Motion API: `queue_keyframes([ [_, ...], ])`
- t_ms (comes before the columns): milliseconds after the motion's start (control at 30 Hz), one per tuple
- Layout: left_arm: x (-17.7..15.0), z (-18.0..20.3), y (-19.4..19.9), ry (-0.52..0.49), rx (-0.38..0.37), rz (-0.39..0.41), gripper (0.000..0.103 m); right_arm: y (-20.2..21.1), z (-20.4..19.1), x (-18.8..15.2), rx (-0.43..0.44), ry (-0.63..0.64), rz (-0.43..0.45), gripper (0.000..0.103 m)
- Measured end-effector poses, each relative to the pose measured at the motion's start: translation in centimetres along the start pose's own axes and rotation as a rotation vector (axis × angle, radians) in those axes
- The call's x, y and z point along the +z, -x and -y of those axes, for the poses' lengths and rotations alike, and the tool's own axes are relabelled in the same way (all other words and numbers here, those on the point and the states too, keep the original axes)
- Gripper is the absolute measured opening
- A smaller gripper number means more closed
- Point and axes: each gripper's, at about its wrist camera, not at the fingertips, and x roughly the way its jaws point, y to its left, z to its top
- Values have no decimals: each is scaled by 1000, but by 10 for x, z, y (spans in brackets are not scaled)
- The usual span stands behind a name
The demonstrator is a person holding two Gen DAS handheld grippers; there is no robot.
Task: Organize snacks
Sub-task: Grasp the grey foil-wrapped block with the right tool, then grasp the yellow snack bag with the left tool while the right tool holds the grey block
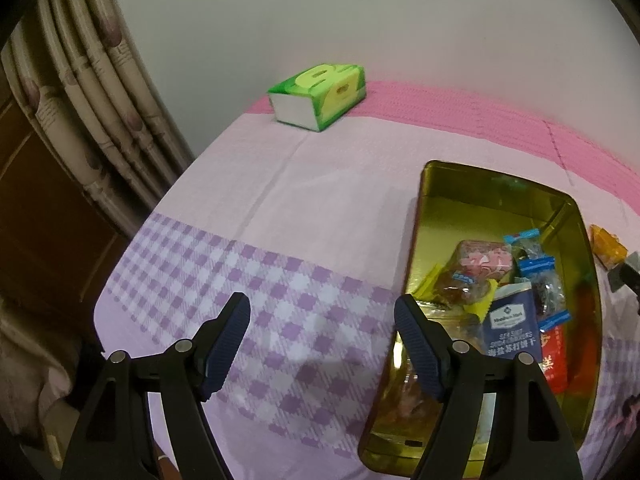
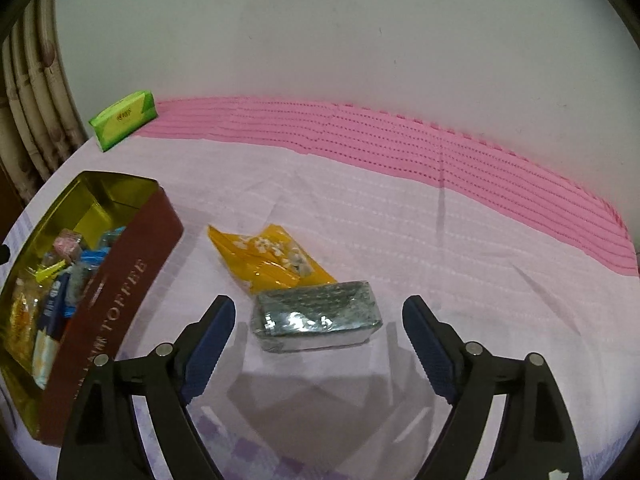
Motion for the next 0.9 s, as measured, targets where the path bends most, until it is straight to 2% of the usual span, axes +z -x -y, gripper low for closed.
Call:
queue_keyframes([
  [233,-2,17,-3,-39,-37,-12,75,-12,8,-2,22,3,-6,83],
  [300,-1,20,-3,-47,-40,-17,75,-14,7,-2,26,1,0,75],
  [367,0,22,-3,-55,-42,-17,75,-16,8,-2,64,-7,-9,61],
  [400,1,28,-2,-59,-46,-19,75,-17,8,-2,75,-11,-14,59],
  [533,4,39,1,-70,-59,-23,75,-17,8,-4,80,-21,-9,58],
  [667,10,64,8,-106,-104,-13,75,-11,17,-10,80,-58,-7,57],
  [900,19,121,21,-199,-204,13,75,2,56,-27,1,-137,-5,57],
])
